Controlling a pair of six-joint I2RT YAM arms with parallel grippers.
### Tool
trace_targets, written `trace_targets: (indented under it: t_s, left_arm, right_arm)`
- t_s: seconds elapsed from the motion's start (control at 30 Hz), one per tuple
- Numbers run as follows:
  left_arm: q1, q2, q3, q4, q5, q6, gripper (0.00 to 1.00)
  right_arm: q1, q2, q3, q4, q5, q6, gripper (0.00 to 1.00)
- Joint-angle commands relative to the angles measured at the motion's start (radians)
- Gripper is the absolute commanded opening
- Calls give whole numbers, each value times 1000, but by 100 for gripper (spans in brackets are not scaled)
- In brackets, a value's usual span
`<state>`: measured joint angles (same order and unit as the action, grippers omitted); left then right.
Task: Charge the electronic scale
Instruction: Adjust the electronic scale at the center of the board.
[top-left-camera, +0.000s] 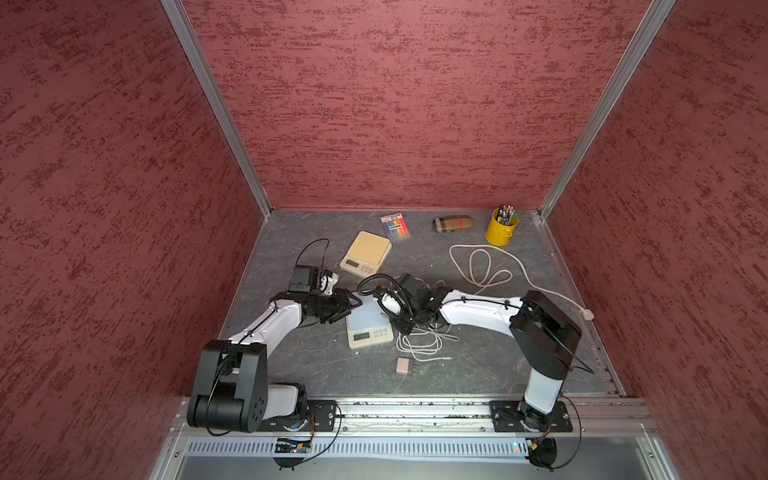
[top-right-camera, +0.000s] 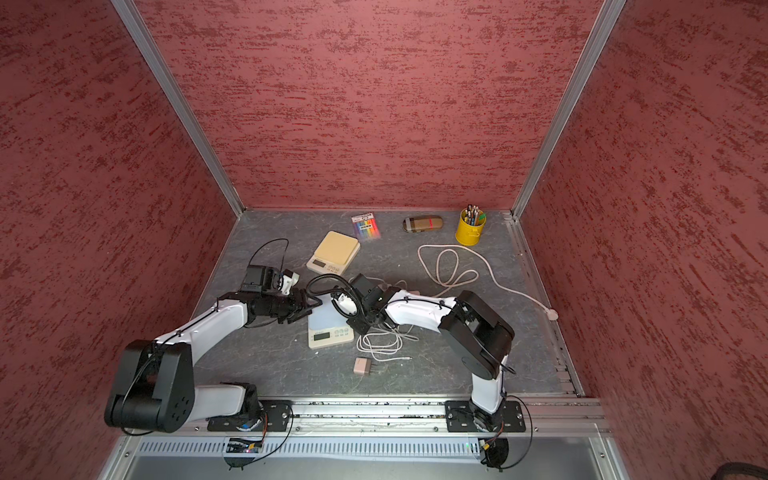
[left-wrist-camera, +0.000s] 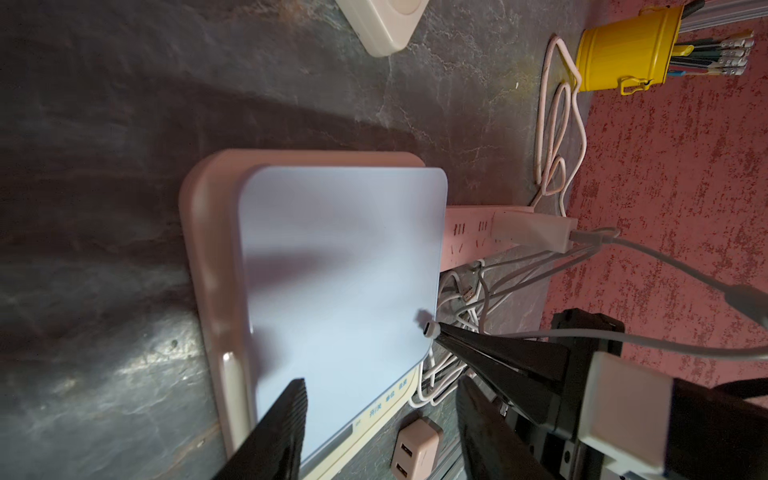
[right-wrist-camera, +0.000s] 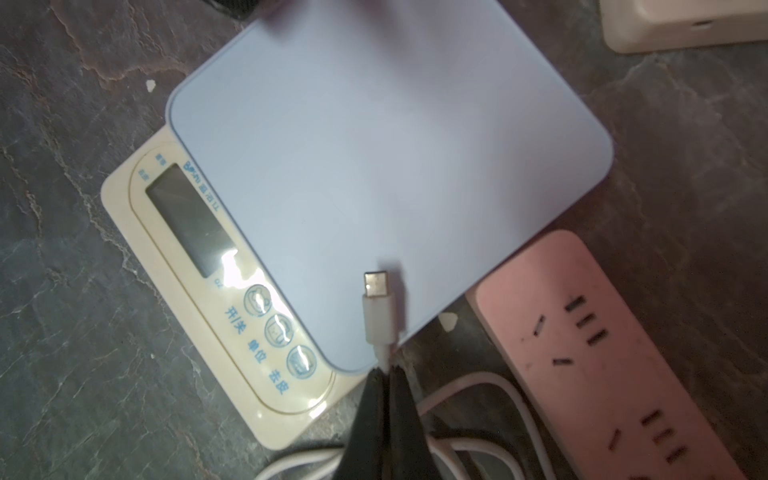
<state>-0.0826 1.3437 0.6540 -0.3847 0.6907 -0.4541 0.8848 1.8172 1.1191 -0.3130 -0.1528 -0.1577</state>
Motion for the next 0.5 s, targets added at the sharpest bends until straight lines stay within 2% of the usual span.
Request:
trace_targets:
  t_s: [0.0,0.27,0.47]
  left_arm:
    - [-11,37,-6,17,-22,32,58]
    - [-16,86,11,9,-68,45,58]
    - [-9,85,28,-26,-105,58,58]
  right_arm:
    - [-21,-64,-46,-9,30,8,0]
    - [-28,-65,-30,-74,50,12,0]
    - [-10,33,65,-186,73,-29,0]
